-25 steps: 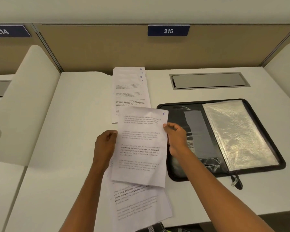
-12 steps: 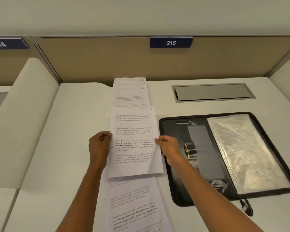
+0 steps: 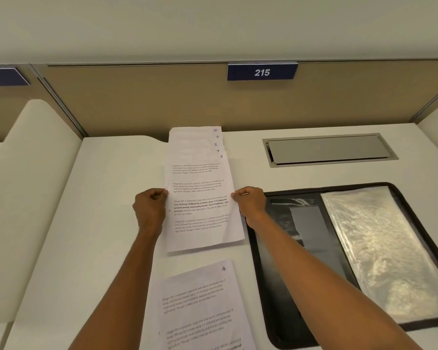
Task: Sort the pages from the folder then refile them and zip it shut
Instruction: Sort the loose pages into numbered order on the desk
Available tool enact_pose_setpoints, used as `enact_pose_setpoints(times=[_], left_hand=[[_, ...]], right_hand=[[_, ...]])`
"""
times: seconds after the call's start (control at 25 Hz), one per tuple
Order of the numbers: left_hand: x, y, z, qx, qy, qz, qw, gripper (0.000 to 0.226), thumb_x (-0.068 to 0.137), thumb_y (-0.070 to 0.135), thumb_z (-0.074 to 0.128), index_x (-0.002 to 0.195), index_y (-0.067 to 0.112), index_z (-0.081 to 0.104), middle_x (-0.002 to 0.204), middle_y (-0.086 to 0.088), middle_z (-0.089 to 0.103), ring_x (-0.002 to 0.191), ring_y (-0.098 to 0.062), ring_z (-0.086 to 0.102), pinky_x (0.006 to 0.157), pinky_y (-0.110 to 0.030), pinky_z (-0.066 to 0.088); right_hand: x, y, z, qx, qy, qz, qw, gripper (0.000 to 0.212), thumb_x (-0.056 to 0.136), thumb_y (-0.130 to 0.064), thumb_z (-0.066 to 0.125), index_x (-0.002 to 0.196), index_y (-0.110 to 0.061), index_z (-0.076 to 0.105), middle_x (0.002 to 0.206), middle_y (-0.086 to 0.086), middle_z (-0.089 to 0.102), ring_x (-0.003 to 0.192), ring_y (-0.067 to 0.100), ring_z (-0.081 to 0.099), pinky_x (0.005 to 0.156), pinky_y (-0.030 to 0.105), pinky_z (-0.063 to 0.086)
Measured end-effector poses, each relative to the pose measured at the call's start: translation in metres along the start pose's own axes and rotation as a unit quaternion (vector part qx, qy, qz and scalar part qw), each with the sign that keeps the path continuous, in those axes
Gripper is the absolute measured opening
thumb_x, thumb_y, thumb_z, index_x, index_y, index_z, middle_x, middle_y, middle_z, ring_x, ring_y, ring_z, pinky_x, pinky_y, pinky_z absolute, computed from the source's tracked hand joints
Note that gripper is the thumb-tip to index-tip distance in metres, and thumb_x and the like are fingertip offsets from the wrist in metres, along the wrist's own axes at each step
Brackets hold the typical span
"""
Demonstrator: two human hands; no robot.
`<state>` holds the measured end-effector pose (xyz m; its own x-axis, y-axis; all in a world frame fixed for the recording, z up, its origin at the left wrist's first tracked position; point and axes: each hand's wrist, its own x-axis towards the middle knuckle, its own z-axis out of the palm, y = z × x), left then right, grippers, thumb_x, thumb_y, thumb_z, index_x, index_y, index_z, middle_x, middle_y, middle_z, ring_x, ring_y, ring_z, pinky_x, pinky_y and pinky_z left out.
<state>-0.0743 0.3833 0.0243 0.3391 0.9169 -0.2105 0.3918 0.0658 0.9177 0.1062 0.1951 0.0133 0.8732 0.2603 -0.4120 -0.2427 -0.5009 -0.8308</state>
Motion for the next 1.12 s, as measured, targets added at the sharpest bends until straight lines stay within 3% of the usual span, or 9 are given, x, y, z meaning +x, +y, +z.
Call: enact_pose_setpoints(times=[0.12, 0.32, 0.48, 0.68, 0.8, 0.92, 1.12], left_hand=[[0.007, 0.001, 0.007, 0.027, 0.007, 0.009, 1.0, 0.009, 0.097, 0.017, 0.071, 0.093, 0.013, 0.077, 0.077, -0.001, 0.073, 0.063, -0.012, 0.063, 0.065, -0.023, 0.049], [0.012, -0.003, 0.012, 0.064, 0.014, 0.011, 0.998, 0.009, 0.097, 0.017, 0.071, 0.094, 0.011, 0.077, 0.075, 0.005, 0.071, 0.062, -0.006, 0.063, 0.067, -0.024, 0.05], [0.015, -0.005, 0.013, 0.088, 0.028, 0.017, 0.996, 0.012, 0.096, 0.02, 0.072, 0.102, 0.01, 0.073, 0.084, -0.003, 0.074, 0.061, -0.006, 0.064, 0.067, -0.02, 0.049], [0.02, -0.008, 0.015, 0.089, 0.039, 0.004, 0.995, 0.018, 0.094, 0.023, 0.072, 0.109, 0.012, 0.069, 0.091, -0.006, 0.075, 0.068, -0.022, 0.07, 0.083, -0.039, 0.058], [0.022, -0.006, 0.013, 0.096, 0.037, 0.011, 0.995, 0.024, 0.097, 0.026, 0.071, 0.115, 0.011, 0.067, 0.102, -0.009, 0.077, 0.08, -0.025, 0.071, 0.084, -0.036, 0.055], [0.015, -0.008, 0.008, 0.159, 0.045, 0.046, 0.985, 0.033, 0.1, 0.028, 0.066, 0.126, 0.008, 0.065, 0.122, -0.009, 0.072, 0.113, -0.029, 0.064, 0.089, -0.033, 0.045], [-0.021, -0.03, 0.002, 0.269, 0.02, 0.136, 0.953, 0.041, 0.104, 0.029, 0.057, 0.139, 0.009, 0.059, 0.151, -0.013, 0.053, 0.14, -0.035, 0.043, 0.113, -0.052, 0.039]], right_hand=[[0.008, 0.002, 0.007, -0.019, -0.001, 0.008, 1.0, 0.013, 0.086, -0.013, 0.081, 0.076, -0.014, 0.072, 0.087, 0.002, 0.074, 0.078, 0.019, 0.068, 0.077, 0.036, 0.062], [0.012, 0.005, 0.011, -0.049, 0.005, 0.0, 0.999, 0.012, 0.086, -0.015, 0.081, 0.077, -0.015, 0.073, 0.085, -0.002, 0.074, 0.079, 0.015, 0.069, 0.076, 0.034, 0.06], [0.013, 0.002, 0.011, -0.076, 0.005, -0.011, 0.997, 0.019, 0.086, -0.017, 0.08, 0.071, -0.018, 0.069, 0.076, -0.007, 0.069, 0.072, 0.013, 0.066, 0.07, 0.033, 0.059], [0.015, 0.001, 0.014, -0.101, 0.002, -0.018, 0.995, 0.02, 0.085, -0.021, 0.081, 0.071, -0.018, 0.068, 0.079, -0.005, 0.072, 0.074, 0.017, 0.069, 0.072, 0.039, 0.062], [0.014, 0.0, 0.014, -0.116, 0.004, -0.021, 0.993, 0.022, 0.085, -0.027, 0.082, 0.073, -0.017, 0.067, 0.077, -0.004, 0.072, 0.072, 0.018, 0.069, 0.071, 0.04, 0.061], [0.007, 0.0, 0.01, -0.117, 0.021, -0.02, 0.993, 0.025, 0.086, -0.033, 0.08, 0.085, -0.013, 0.065, 0.083, 0.0, 0.07, 0.07, 0.017, 0.065, 0.069, 0.038, 0.058], [-0.028, 0.016, 0.0, -0.155, 0.044, -0.111, 0.981, 0.022, 0.094, -0.034, 0.072, 0.096, -0.016, 0.06, 0.095, 0.0, 0.065, 0.084, 0.019, 0.064, 0.072, 0.037, 0.056]])
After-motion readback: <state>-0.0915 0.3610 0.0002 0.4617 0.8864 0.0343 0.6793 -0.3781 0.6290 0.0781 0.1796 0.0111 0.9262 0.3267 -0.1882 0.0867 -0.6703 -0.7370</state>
